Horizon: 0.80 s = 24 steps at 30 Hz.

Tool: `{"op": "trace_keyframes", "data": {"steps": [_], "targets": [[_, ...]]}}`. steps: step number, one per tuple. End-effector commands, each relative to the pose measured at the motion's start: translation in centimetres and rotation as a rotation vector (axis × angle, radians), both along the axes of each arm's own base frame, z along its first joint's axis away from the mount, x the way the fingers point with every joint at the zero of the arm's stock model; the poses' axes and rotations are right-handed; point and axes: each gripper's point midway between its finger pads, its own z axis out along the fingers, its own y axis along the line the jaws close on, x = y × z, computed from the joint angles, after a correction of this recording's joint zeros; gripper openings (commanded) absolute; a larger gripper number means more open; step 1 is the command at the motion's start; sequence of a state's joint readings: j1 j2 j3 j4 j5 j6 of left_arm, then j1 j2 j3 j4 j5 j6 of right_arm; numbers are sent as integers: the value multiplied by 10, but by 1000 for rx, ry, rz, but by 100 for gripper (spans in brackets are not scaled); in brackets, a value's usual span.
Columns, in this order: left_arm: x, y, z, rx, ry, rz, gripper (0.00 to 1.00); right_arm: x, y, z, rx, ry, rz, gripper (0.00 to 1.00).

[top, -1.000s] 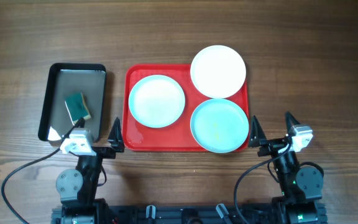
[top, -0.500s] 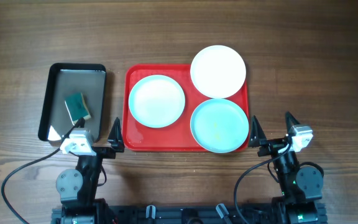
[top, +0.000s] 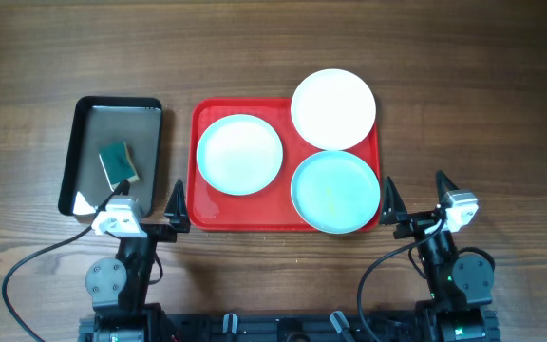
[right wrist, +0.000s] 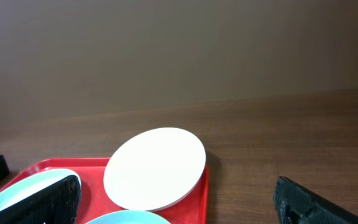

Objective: Clean dirty plates on tray and stack at the side

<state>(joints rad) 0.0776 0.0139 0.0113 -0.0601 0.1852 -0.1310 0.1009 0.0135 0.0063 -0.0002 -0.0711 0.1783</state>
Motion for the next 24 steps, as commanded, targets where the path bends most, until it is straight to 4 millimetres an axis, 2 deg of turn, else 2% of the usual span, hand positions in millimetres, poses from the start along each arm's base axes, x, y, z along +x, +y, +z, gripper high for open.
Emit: {"op": "trace_keyframes", "data": {"steps": [1,5,11,15,19,24], "targets": [[0,-3,-1,22,-5,-16,100,0,1,1,20,-2,10,100],[0,-3,0,18,-9,-19,100,0,2,1,87,10,12,100],[0,0,0,19,-6,1,100,-2,6,8,84,-5,35,100],[-1,0,8,20,-17,1,100,-4,7,27,87,-32,46,100],[-4,3,33,15,7,17,100,-4,17,63,84,-33,106,100],[-1,3,71,5,93,15,100,17,31,100,22,68,175,100]]}}
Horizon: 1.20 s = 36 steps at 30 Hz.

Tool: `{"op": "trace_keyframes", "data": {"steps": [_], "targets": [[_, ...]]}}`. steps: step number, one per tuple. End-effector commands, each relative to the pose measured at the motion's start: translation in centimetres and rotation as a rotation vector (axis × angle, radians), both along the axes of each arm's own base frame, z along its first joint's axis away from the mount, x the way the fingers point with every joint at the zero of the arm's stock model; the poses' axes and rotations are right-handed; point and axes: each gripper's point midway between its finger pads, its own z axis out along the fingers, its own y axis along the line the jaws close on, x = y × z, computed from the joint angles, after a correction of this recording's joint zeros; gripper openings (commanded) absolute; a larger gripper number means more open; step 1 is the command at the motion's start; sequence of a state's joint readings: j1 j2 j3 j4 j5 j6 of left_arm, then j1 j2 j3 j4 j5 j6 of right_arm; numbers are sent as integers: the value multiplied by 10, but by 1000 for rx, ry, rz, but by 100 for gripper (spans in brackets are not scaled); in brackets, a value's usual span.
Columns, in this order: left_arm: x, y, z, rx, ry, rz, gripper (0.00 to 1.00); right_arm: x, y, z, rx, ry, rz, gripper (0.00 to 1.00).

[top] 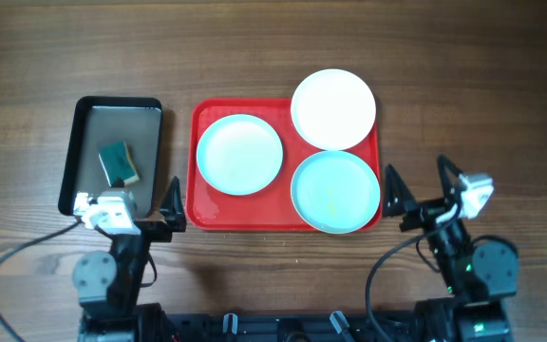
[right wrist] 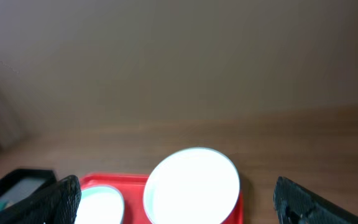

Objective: Clean dirty plates on tray and stack at the side
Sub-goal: 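Move the left gripper to the sponge and the right gripper to the left blue plate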

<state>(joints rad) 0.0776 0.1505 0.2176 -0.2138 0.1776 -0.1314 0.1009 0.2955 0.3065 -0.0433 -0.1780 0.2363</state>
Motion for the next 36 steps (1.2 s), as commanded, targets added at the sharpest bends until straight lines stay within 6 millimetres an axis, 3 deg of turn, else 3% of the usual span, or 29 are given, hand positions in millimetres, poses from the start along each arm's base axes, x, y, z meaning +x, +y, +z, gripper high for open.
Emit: {"op": "trace_keyframes", "data": {"steps": [1,6,10,16,19,21,23,28,30,33,36], "targets": [[5,2,45,7,29,7,100,16,14,33,-35,53,79,100],[20,3,81,-20,201,10,100,45,27,53,-53,215,140,100],[36,4,92,-35,415,11,100,68,30,60,-63,367,153,100],[49,4,86,-65,786,5,100,88,50,60,-143,560,302,100],[66,4,61,-75,887,1,100,105,56,52,-80,612,315,100],[74,5,46,-79,936,1,100,116,60,39,28,685,295,100],[81,5,30,-83,989,1,100,123,72,27,22,706,343,98],[95,-2,5,-122,1055,-40,96,132,123,-28,-27,852,336,91],[103,22,5,-108,1034,132,87,134,146,-52,-54,921,306,83],[101,71,17,-79,969,480,89,135,182,-93,-91,1020,263,70],[99,79,19,-60,960,529,98,135,203,-141,-141,1106,215,54]]}}
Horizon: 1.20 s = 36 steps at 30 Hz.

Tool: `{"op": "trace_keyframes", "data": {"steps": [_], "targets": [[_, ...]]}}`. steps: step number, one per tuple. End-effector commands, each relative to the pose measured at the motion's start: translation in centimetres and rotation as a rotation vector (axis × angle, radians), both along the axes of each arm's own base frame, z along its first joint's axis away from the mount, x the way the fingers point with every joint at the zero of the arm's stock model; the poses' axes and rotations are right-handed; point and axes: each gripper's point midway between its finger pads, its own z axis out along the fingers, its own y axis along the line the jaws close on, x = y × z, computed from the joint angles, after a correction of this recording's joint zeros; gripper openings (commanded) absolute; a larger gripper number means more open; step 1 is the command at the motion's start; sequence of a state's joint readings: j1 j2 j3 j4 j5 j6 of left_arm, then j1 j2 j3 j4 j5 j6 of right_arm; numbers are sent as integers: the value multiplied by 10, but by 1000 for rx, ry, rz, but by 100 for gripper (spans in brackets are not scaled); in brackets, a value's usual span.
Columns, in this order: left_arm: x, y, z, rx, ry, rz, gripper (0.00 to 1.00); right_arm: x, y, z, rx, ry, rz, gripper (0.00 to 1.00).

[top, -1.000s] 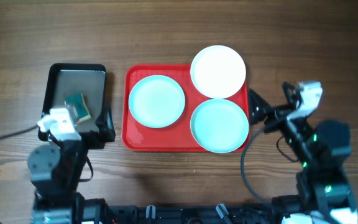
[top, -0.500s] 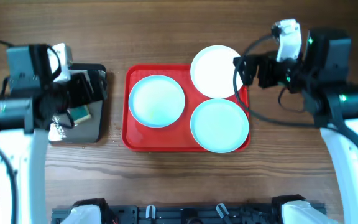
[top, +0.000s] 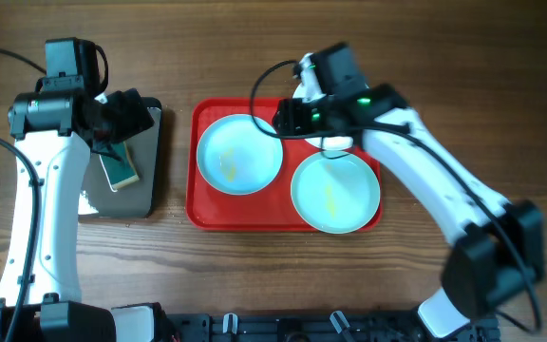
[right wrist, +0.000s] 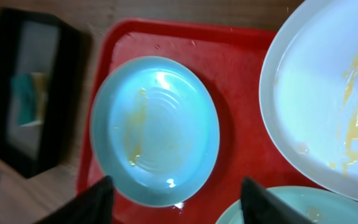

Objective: Clean dirty plates on tray and stack at the side

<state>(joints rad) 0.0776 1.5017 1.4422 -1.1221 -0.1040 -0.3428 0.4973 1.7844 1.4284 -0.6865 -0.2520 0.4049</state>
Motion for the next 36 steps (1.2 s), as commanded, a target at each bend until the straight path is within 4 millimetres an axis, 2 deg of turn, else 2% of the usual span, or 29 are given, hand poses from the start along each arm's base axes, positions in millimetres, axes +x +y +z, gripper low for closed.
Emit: {"op": "trace_keyframes", "data": {"steps": [1,3,7,11,14,23,26,28,33,36], "targets": [[0,23,17,98,-48,127,98,12,11,-41,-86,50,-88,48],[0,23,17,98,-50,127,98,10,10,-67,-130,94,-121,46],[0,23,17,98,-50,127,98,9,12,-96,-153,142,-124,44],[0,23,17,98,-49,127,99,11,13,-108,-154,155,-135,38],[0,23,16,98,-45,127,99,11,14,-115,-151,171,-157,29],[-2,23,-9,96,31,123,100,4,19,-132,-150,224,-183,21],[1,23,-16,96,47,123,99,1,22,-139,-151,243,-192,12],[3,23,-20,96,55,122,95,1,22,-140,-148,243,-199,4],[12,29,-40,95,95,135,71,2,23,-139,-143,247,-213,4],[17,46,-62,90,137,181,72,2,23,-139,-143,246,-211,4]]}}
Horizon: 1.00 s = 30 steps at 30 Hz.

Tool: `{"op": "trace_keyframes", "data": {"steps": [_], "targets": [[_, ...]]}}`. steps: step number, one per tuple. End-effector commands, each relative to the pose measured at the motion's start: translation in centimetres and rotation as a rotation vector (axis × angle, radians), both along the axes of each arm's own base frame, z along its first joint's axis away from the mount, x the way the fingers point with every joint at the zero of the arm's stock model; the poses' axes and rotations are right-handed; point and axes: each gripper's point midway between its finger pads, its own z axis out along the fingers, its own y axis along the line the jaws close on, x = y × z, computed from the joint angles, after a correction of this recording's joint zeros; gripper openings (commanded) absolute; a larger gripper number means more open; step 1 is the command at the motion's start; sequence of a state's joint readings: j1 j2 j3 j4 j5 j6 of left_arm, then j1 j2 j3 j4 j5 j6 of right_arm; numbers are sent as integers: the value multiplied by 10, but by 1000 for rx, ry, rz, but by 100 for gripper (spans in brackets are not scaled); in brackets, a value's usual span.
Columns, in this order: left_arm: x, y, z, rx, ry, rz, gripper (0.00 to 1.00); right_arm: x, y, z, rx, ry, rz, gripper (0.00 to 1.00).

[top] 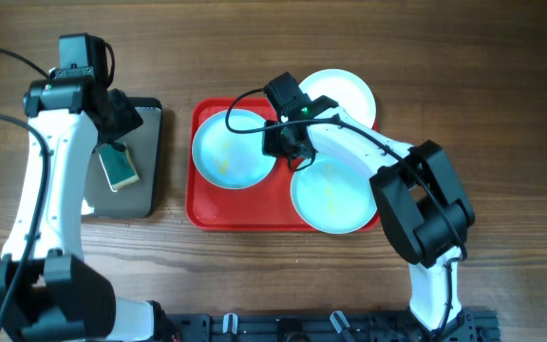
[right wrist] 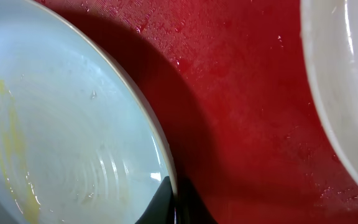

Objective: Clean dirty plates on tray and stack at the side

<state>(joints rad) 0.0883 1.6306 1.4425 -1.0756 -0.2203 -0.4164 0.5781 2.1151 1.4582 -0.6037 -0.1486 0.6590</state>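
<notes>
Three smeared plates lie on the red tray: a light blue plate at the left, a second light blue plate at the front right, and a white plate at the back right. My right gripper is shut on the right rim of the left blue plate, one finger inside the rim and one outside, seen in the right wrist view as the gripper. The white plate lies to its right. My left gripper hangs over the black tray, just behind the green sponge.
Both arms reach in over the wooden table. The black tray stands left of the red tray with a narrow gap between them. Cables trail at the left edge and near the front.
My right gripper was open above the tray, high over the left blue plate; now it is down on that plate's right rim and shut. The left gripper sits slightly lower over the black tray.
Both arms began folded at the front edge, grippers open. They had shifted only slightly a moment later. Then both were stretched out, the left over the black tray and the right above the plates. Now the right grips the left blue plate's rim.
</notes>
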Motion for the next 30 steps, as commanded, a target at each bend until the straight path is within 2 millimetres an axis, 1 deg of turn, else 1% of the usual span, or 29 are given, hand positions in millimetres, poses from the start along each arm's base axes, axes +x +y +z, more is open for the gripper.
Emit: {"op": "trace_keyframes", "data": {"steps": [1,2,3,5,6,8,10,15,18,21,26,28,30], "targets": [[2,28,-34,8,72,82,69,2,0,-10,-14,13,-21,4],[3,34,-42,4,88,97,61,2,0,-10,-14,13,-21,4],[2,37,-48,-1,103,106,56,2,0,-10,-14,13,-21,4],[0,42,-63,-18,144,123,52,2,0,-10,-14,13,-21,4],[-2,42,-75,-39,175,127,52,2,0,-10,-14,13,-21,4],[-2,35,-93,-84,224,92,51,2,0,-10,-14,13,-22,4],[-5,29,-108,-119,263,76,42,2,0,-10,-14,13,-21,4],[-24,25,-133,-134,341,51,43,3,1,-10,-13,11,-22,4],[-29,17,-148,-167,342,12,42,3,1,-9,-11,7,-22,4],[-30,18,-155,-164,331,13,43,3,1,-9,-11,8,-22,4],[-22,22,-155,-159,299,17,40,3,1,-9,-10,7,-21,4],[-17,23,-147,-156,285,17,38,4,1,-9,-9,6,-22,4],[-8,25,-130,-150,259,15,38,4,2,-9,-7,3,-22,4]]}}
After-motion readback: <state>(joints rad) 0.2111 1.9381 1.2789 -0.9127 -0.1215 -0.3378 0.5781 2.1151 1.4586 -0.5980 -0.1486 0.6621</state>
